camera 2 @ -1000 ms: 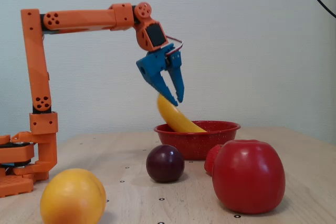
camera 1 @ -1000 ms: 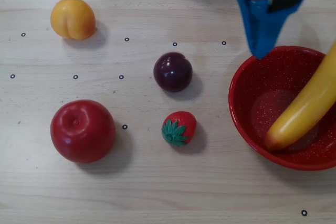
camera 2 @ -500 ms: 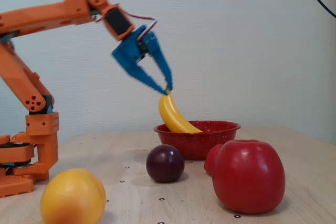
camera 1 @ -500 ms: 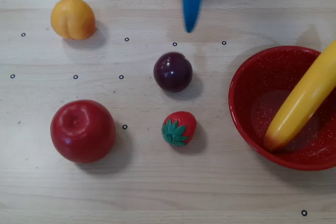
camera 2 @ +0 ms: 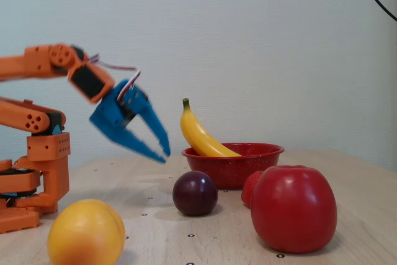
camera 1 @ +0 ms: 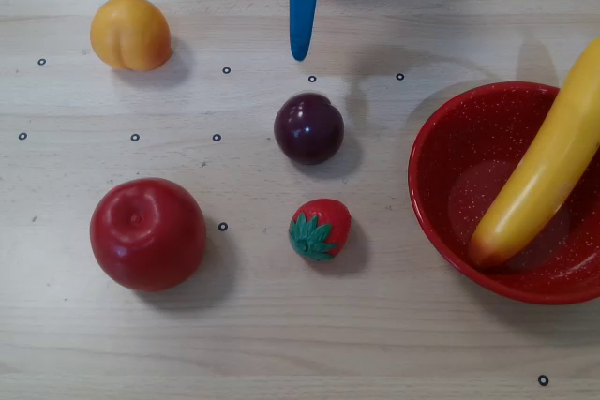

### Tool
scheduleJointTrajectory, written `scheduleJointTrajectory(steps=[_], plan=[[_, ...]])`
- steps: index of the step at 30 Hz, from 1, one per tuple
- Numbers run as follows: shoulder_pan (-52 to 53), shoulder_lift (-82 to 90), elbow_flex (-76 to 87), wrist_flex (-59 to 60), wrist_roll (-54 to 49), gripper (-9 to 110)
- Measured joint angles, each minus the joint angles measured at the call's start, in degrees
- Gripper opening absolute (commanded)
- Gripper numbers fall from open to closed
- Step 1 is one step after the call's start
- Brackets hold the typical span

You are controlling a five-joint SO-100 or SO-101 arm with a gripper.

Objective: Put the banana in the red bowl.

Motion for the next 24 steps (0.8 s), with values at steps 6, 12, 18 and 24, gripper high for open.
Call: scheduleJointTrajectory(steps=[6,12,18,24], plan=[[-1.49,9.4,11.25,-0.62,1.23,0],[-1.23,16.0,17.05,-1.76,1.32,0],[-1.14,21.62,20.21,-2.37,1.23,0],[-1.23,22.24,20.74,-2.37,1.14,0]])
